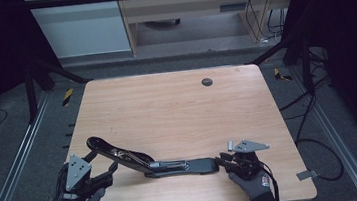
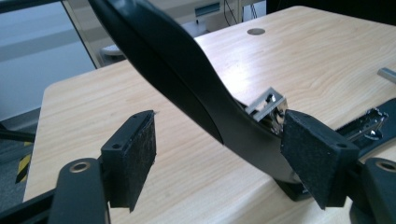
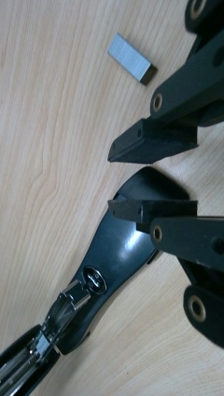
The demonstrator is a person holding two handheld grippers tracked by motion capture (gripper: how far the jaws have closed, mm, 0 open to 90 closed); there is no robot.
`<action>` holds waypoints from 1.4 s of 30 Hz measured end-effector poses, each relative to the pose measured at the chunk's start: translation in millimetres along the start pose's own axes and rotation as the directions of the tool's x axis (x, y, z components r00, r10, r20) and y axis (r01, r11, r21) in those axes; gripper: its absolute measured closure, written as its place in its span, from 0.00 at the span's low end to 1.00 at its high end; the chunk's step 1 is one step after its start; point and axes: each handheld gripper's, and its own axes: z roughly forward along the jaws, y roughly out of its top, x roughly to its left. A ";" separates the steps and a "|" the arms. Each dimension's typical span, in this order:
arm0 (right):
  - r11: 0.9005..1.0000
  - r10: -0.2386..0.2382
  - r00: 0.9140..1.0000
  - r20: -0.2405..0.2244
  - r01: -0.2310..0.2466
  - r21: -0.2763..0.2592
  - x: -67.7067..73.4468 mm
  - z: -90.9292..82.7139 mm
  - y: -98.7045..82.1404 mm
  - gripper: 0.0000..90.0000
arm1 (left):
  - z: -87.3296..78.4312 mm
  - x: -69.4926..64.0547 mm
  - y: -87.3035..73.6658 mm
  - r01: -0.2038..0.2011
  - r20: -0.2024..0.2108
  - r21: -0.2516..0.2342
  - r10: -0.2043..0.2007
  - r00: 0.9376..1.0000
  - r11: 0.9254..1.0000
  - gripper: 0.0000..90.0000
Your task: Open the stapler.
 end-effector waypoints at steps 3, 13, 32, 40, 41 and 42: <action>1.000 0.011 1.000 0.019 -0.011 0.004 -0.6 -2.1 0.9 0.75 | -0.6 -0.8 -6.1 -0.003 0.000 0.015 0.003 1.000 1.000 0.29; 1.000 -0.005 0.998 0.062 0.006 -0.010 -7.5 -9.4 3.6 0.73 | 2.1 -1.5 -21.3 -0.012 0.001 0.056 0.012 1.000 0.998 0.28; 1.000 0.029 0.985 0.171 -0.029 -0.001 -32.1 -12.6 4.9 0.74 | 14.6 1.8 -41.5 -0.014 -0.022 0.120 0.017 1.000 0.993 0.31; 0.999 0.039 0.976 0.216 -0.044 0.021 -39.7 -7.0 9.1 0.74 | 17.4 6.6 -46.6 0.006 -0.028 0.145 -0.002 1.000 0.989 0.40; 0.999 0.042 0.975 0.218 -0.048 0.023 -40.5 -6.4 9.6 0.74 | 17.6 6.9 -46.8 0.004 -0.030 0.146 0.001 1.000 0.989 0.41; 0.998 0.041 0.973 0.226 -0.049 0.027 -42.2 -4.9 10.3 0.74 | 17.7 7.1 -46.9 0.003 -0.033 0.147 0.002 0.999 0.989 0.42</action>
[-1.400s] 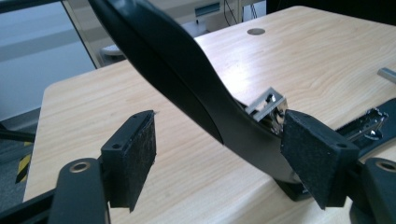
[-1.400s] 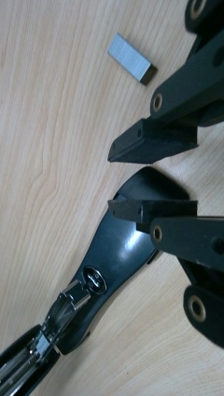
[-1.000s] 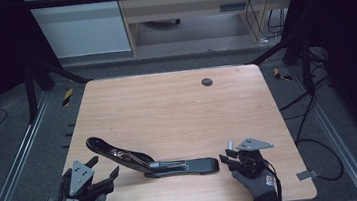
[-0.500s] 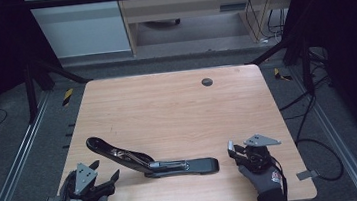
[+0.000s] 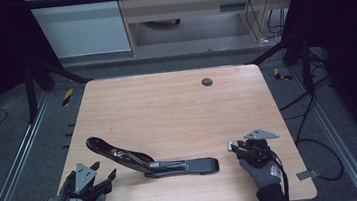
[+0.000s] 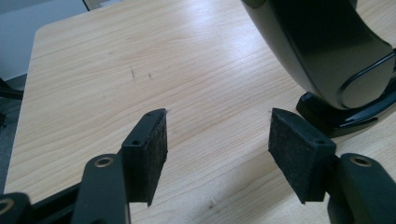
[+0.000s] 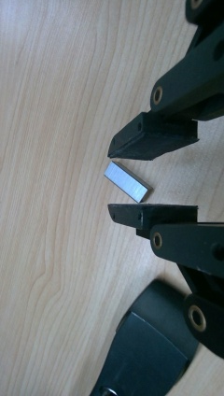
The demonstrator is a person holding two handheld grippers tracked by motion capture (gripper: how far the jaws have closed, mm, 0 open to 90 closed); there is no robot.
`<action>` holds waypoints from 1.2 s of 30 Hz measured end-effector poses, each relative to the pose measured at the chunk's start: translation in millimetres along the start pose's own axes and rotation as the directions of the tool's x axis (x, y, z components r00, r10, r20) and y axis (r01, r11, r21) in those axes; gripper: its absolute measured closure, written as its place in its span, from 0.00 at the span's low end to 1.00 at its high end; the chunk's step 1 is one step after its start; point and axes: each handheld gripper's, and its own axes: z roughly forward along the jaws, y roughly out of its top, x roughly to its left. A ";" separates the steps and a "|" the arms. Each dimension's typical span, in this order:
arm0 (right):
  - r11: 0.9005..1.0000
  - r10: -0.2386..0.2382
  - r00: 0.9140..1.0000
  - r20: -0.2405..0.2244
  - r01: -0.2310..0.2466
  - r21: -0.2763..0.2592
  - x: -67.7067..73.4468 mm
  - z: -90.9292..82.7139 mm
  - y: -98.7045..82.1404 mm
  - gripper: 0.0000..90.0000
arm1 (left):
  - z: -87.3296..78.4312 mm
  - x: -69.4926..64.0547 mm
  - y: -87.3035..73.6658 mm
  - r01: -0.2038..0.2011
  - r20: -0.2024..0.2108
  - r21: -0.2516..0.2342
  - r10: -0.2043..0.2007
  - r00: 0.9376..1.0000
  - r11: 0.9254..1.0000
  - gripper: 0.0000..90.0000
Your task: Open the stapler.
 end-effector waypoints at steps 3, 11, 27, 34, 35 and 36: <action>1.000 0.002 1.000 0.005 -0.002 0.010 -2.2 3.6 2.3 0.74 | 0.1 1.8 -0.6 -0.004 -0.008 0.001 0.004 1.000 1.000 0.44; 0.999 0.010 1.000 0.023 -0.011 0.046 -1.9 17.2 8.3 0.74 | 2.3 4.7 -3.2 -0.003 -0.031 0.010 0.003 1.000 1.000 0.45; 0.995 0.016 0.998 0.060 -0.022 0.099 3.6 36.9 16.1 0.73 | 6.8 4.7 -5.8 0.002 -0.012 0.036 -0.001 1.000 0.999 0.42; 0.993 0.000 0.997 0.076 -0.009 0.118 3.0 40.4 16.4 0.79 | 7.2 5.0 -6.2 0.002 -0.010 0.040 -0.002 1.000 0.999 0.42; 0.993 0.002 0.997 0.076 -0.011 0.120 3.2 40.4 16.4 0.80 | 7.4 5.1 -6.3 0.001 -0.010 0.042 -0.001 1.000 0.999 0.42; 0.992 0.001 0.997 0.075 -0.010 0.123 3.3 40.2 16.5 0.82 | 7.5 5.1 -6.3 0.001 -0.010 0.043 0.000 1.000 0.999 0.42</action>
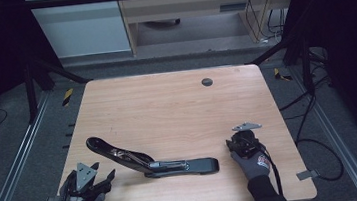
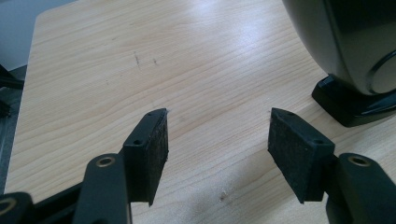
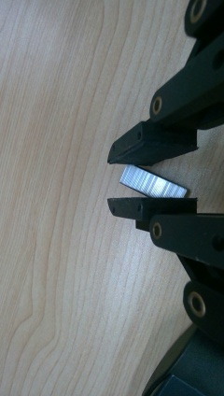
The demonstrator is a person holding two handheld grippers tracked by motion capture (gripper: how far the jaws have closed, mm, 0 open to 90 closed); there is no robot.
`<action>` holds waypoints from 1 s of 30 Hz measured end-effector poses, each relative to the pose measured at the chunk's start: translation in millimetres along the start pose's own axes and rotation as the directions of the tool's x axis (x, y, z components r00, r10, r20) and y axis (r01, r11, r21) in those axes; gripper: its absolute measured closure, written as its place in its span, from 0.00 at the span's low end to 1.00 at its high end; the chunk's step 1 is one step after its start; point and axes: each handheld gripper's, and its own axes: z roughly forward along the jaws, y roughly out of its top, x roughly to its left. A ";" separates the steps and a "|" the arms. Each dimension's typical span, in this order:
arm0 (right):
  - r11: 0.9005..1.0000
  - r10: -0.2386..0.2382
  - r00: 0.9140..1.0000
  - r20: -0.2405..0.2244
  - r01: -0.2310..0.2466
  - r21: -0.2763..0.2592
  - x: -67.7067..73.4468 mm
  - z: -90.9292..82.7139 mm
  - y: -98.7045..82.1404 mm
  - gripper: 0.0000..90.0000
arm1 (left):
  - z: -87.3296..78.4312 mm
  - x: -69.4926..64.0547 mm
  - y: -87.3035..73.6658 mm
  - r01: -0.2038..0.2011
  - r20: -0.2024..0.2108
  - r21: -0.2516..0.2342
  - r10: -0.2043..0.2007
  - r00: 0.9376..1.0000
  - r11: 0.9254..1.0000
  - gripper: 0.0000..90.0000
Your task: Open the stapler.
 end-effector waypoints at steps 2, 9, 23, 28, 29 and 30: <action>1.000 -0.011 1.000 0.004 0.011 0.003 -0.8 0.2 -0.3 0.86 | 0.1 0.0 0.0 0.000 0.001 0.000 0.000 1.000 1.000 0.42; 1.000 -0.025 1.000 -0.006 0.025 0.017 -2.5 -1.2 -0.1 0.87 | 0.2 -0.1 -0.2 -0.004 0.003 0.002 0.004 1.000 1.000 0.42; 0.994 -0.089 0.994 -0.058 0.092 0.057 -8.8 -13.8 -8.4 0.87 | 0.6 -0.3 -0.8 -0.012 0.005 0.008 0.011 1.000 1.000 0.42; 0.993 -0.107 0.993 -0.052 0.109 0.053 -10.8 -14.7 -10.4 0.87 | 0.5 -0.2 -1.0 -0.012 0.005 0.008 0.012 1.000 1.000 0.42; 0.993 -0.106 0.993 -0.053 0.109 0.053 -10.9 -14.9 -10.6 0.86 | 0.5 0.0 -1.0 -0.011 0.006 0.008 0.011 1.000 1.000 0.42; 0.993 -0.101 0.993 -0.054 0.104 0.055 -10.5 -15.2 -10.6 0.86 | 0.5 0.2 -1.2 -0.010 0.007 0.007 0.010 1.000 1.000 0.41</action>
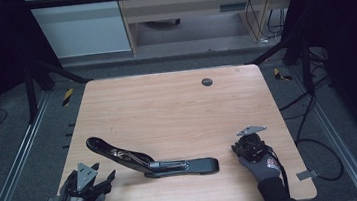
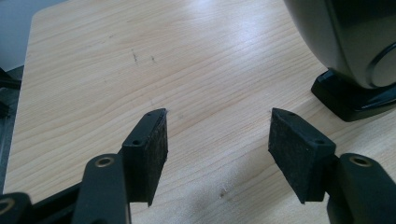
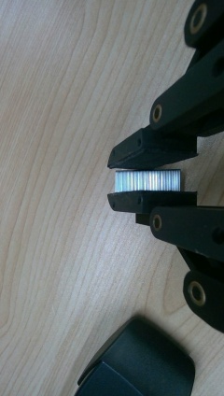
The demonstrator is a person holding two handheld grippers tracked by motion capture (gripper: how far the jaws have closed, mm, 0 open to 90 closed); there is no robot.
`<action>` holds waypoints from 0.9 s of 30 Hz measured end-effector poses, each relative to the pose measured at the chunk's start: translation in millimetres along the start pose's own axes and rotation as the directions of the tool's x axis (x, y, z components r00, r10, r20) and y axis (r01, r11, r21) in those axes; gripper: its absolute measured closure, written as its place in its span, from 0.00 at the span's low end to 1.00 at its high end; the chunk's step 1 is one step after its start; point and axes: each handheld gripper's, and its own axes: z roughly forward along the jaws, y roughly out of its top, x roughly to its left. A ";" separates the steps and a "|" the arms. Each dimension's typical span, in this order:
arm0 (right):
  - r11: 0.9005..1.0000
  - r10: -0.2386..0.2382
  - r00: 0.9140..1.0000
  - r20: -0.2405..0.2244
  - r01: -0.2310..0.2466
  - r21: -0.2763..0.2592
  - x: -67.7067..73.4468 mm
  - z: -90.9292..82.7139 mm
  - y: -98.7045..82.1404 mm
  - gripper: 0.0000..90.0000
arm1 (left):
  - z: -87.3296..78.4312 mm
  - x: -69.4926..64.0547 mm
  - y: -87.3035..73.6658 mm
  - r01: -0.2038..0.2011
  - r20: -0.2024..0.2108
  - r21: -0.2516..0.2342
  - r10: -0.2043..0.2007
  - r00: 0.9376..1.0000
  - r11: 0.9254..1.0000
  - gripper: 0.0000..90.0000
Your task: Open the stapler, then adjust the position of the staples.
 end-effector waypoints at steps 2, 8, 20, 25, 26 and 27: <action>1.000 0.006 1.000 0.004 -0.006 0.001 0.5 -1.7 0.1 0.83 | 0.1 0.4 -0.2 0.000 0.003 -0.001 0.000 1.000 1.000 0.41; 0.999 0.026 1.000 -0.006 -0.026 -0.024 -0.5 -14.2 3.6 0.83 | 1.0 3.3 -1.7 0.006 0.008 0.005 -0.006 1.000 1.000 0.41; 0.999 0.031 0.999 -0.008 -0.031 0.017 -1.2 -10.1 4.5 0.81 | 1.5 2.2 -1.0 -0.007 0.007 0.012 0.007 1.000 1.000 0.41; 0.999 0.002 1.000 0.005 -0.002 0.035 -0.4 -5.8 5.2 0.82 | 2.6 2.3 -1.1 -0.004 0.008 0.010 0.004 1.000 1.000 0.41; 0.999 0.019 1.000 -0.001 -0.019 0.046 0.6 -5.9 6.0 0.82 | 2.7 2.4 -1.1 -0.005 0.009 0.012 0.005 1.000 1.000 0.41; 0.999 0.018 1.000 0.000 -0.018 0.047 0.4 -5.2 6.2 0.83 | 2.9 2.3 -1.3 -0.003 0.010 0.012 0.003 1.000 1.000 0.41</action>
